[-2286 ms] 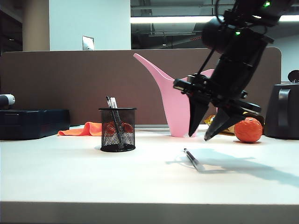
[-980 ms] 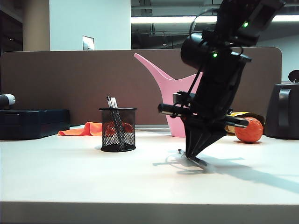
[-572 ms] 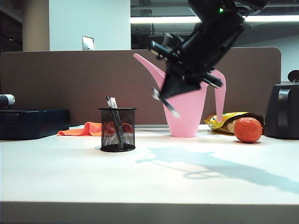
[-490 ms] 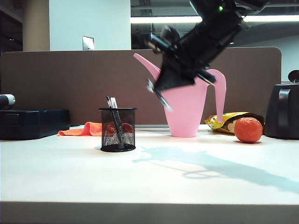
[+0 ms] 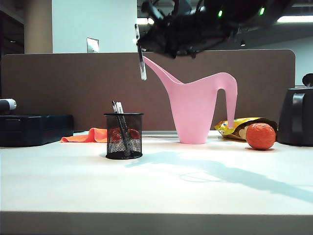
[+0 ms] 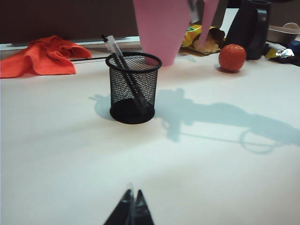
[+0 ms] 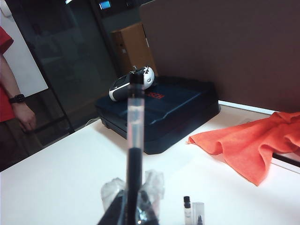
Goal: Pick up a few water-based pens and put them in the pen basket.
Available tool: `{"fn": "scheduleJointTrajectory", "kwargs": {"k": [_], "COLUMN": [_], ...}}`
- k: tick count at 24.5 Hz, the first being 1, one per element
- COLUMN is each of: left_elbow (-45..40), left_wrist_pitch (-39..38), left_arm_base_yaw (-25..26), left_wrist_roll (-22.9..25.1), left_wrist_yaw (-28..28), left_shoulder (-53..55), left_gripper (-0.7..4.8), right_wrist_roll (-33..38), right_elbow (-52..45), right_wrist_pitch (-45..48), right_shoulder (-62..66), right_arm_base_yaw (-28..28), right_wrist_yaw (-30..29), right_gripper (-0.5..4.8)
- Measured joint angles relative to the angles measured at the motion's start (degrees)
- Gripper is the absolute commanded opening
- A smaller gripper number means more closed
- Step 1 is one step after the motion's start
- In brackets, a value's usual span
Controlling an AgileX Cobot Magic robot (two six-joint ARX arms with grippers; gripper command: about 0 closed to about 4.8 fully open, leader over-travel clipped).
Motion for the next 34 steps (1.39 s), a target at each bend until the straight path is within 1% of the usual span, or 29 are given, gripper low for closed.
{"fn": "scheduleJointTrajectory", "kwargs": {"k": [3, 6, 11, 14, 18, 24, 25, 26, 27, 29, 34], "left_elbow": [0.0, 0.0, 0.0, 0.0, 0.0, 0.0, 0.0, 0.0, 0.0, 0.0, 0.0], "left_wrist_pitch": [0.0, 0.0, 0.0, 0.0, 0.0, 0.0, 0.0, 0.0, 0.0, 0.0, 0.0], "left_arm_base_yaw": [0.0, 0.0, 0.0, 0.0, 0.0, 0.0, 0.0, 0.0, 0.0, 0.0, 0.0], "left_wrist_roll": [0.0, 0.0, 0.0, 0.0, 0.0, 0.0, 0.0, 0.0, 0.0, 0.0, 0.0], "left_wrist_yaw": [0.7, 0.7, 0.7, 0.7, 0.7, 0.7, 0.7, 0.7, 0.7, 0.7, 0.7], "left_shoulder": [0.0, 0.0, 0.0, 0.0, 0.0, 0.0, 0.0, 0.0, 0.0, 0.0, 0.0], "left_gripper": [-0.04, -0.05, -0.05, -0.04, -0.04, -0.04, -0.04, -0.04, -0.04, -0.05, -0.04], "right_wrist_roll": [1.3, 2.2, 2.7, 2.1, -1.1, -4.3, -5.5, -6.1, -6.3, -6.4, -6.4], "right_elbow": [0.2, 3.3, 11.1, 15.5, 15.7, 15.6, 15.6, 15.6, 15.6, 15.6, 15.6], "right_wrist_pitch": [6.3, 6.8, 7.2, 2.5, -2.1, -5.1, -7.3, -9.1, -9.8, -10.1, -10.0], "right_shoulder": [5.2, 8.8, 14.3, 17.2, 18.8, 20.2, 20.3, 20.3, 20.3, 20.3, 20.2], "right_arm_base_yaw": [0.0, 0.0, 0.0, 0.0, 0.0, 0.0, 0.0, 0.0, 0.0, 0.0, 0.0], "right_wrist_yaw": [0.0, -0.2, -0.4, -0.2, 1.0, 1.4, 1.9, 2.1, 2.2, 2.2, 2.1], "right_gripper": [-0.09, -0.09, -0.09, -0.09, -0.09, -0.09, -0.06, 0.21, 0.59, 1.22, 1.26]}}
